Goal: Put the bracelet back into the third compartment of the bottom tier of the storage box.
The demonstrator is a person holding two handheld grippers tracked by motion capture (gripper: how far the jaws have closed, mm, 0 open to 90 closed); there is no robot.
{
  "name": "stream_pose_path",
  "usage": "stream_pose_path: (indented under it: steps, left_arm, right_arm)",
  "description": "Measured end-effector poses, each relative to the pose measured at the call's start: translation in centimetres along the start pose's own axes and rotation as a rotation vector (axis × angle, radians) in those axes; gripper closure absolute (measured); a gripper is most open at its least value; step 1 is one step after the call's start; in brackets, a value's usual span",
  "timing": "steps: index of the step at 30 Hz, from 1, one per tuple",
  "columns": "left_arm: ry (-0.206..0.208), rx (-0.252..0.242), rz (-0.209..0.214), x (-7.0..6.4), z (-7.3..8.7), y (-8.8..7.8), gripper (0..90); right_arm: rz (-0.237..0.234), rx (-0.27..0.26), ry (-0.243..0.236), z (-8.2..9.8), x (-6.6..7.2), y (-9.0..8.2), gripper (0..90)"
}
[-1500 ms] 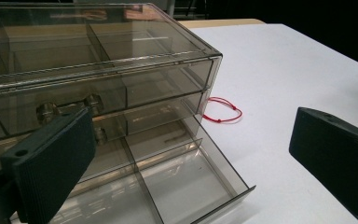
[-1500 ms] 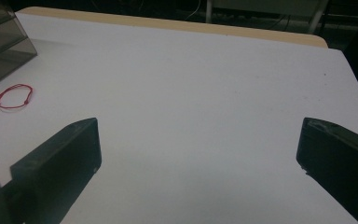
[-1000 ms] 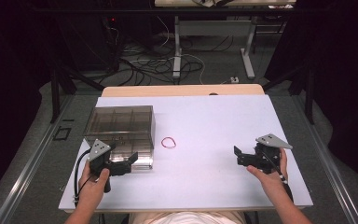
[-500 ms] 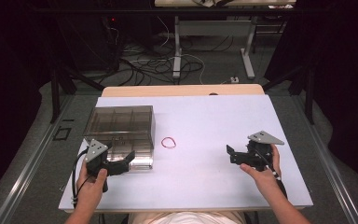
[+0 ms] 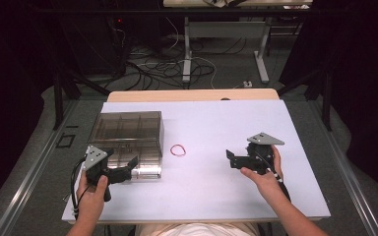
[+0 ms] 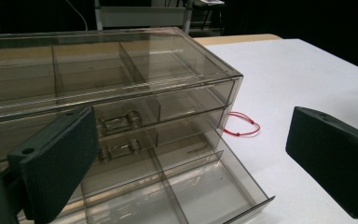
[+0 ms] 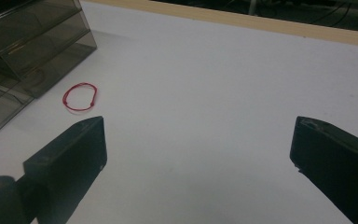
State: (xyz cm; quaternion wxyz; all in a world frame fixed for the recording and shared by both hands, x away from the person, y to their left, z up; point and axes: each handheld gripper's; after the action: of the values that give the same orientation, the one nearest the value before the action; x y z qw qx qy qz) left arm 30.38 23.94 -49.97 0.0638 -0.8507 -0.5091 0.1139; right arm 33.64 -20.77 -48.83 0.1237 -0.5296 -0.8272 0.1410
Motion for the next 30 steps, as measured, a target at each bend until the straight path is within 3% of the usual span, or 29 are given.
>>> stream_pose_path:
  steps: [13, 25, 30]
  left_arm:
    - [-0.023, 0.021, -0.021, 1.0, 0.3, 0.0, 2.5]
    - [-0.041, 0.038, -0.009, 1.1, 0.4, 0.1, 3.4]
    - [-0.043, 0.044, 0.001, 1.1, 0.4, 0.1, 3.4]
  right_arm:
    - [-0.060, 0.032, -0.035, -1.4, 2.9, 3.1, 4.3]
    - [-0.076, 0.061, -0.068, -2.2, 4.7, 5.3, 6.2]
    - [-0.079, 0.071, -0.061, -2.6, 5.1, 6.1, 10.3]
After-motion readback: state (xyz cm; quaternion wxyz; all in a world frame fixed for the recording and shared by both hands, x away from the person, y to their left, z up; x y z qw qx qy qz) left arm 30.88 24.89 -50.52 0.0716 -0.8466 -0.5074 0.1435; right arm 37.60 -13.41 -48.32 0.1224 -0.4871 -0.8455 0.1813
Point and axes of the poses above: each handheld gripper's, and its own axes: y roughly forward along the jaws, z roughly out of its underside, x roughly to its left, and after that the axes turned 9 degrees about -x, right-handed
